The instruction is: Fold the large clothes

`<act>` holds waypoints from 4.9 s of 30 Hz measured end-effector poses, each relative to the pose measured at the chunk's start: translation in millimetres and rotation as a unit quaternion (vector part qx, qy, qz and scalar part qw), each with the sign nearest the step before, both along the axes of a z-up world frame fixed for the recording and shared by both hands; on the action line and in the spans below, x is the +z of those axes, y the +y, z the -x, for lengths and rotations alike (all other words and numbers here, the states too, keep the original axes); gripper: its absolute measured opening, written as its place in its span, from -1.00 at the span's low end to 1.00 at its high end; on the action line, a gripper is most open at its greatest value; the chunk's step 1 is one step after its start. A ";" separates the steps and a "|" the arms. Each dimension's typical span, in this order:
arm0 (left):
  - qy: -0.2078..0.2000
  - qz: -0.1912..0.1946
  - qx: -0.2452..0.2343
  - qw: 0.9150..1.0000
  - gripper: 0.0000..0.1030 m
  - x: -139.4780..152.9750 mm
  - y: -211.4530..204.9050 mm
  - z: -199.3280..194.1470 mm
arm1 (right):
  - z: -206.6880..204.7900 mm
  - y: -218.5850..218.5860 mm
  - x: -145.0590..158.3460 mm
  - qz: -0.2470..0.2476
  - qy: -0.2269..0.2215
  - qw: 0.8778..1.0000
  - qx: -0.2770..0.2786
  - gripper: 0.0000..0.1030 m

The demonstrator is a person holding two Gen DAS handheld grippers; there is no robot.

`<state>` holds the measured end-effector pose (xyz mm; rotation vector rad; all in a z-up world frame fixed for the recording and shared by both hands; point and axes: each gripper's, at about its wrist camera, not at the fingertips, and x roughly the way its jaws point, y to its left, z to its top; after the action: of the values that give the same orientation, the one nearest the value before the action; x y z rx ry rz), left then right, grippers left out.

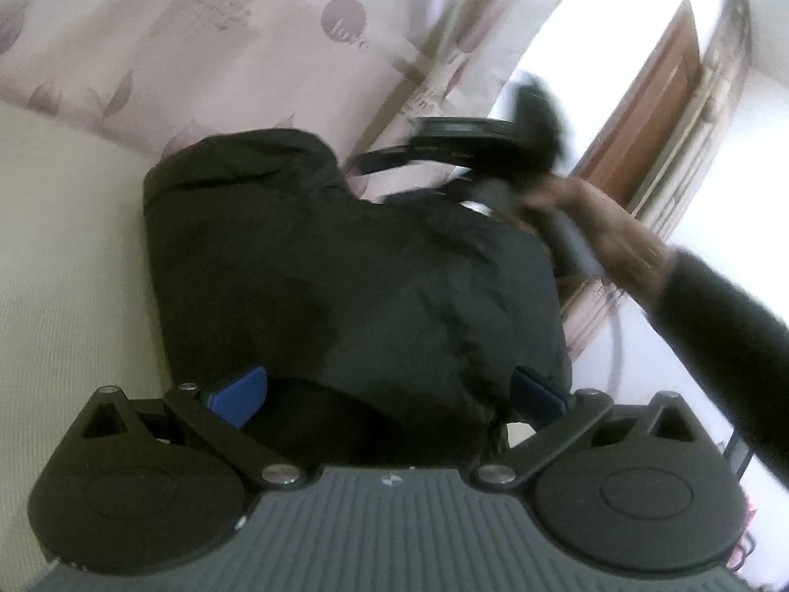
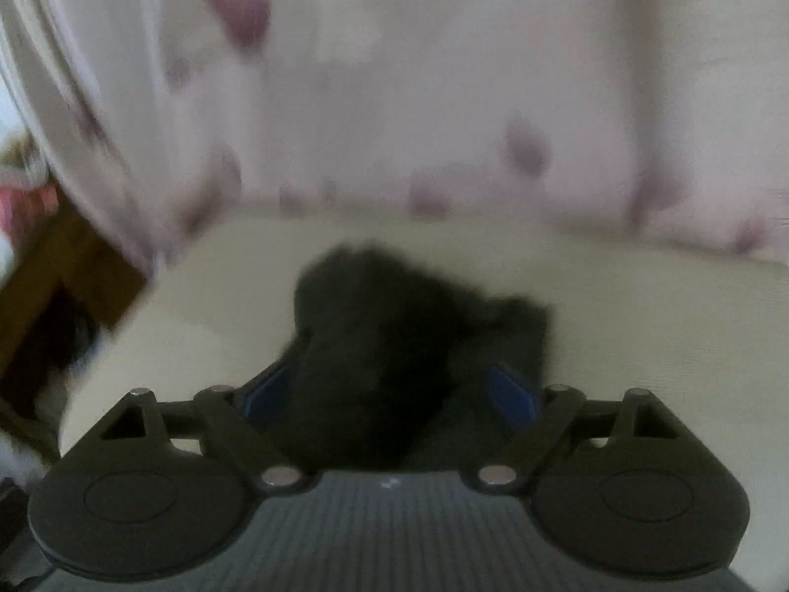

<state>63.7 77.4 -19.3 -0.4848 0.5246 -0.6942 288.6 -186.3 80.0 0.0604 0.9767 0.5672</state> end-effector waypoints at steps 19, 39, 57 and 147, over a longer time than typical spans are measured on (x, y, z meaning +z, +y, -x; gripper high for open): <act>-0.061 -0.026 -0.030 0.997 1.00 27.8 -25.1 3.6 | 241.1 -157.9 7.6 -0.077 -0.183 0.971 -0.133 -0.85; -0.134 -0.110 -0.089 0.981 1.00 -6.6 -168.9 -41.0 | 319.2 -313.6 -120.2 -0.237 -0.086 0.885 -0.392 0.81; -0.133 -0.084 -0.073 0.985 1.00 -14.9 -155.5 -43.5 | 310.3 -321.6 -114.5 -0.489 -0.013 0.817 -0.307 0.97; -0.149 -0.130 -0.045 0.979 1.00 -22.2 -164.3 -59.8 | 287.1 -195.7 1.1 -0.111 -0.362 0.909 -0.175 -0.36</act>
<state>123.5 -86.9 -41.5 -0.1091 0.3483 -0.7570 1.5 -382.0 81.1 0.2096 0.1619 0.3182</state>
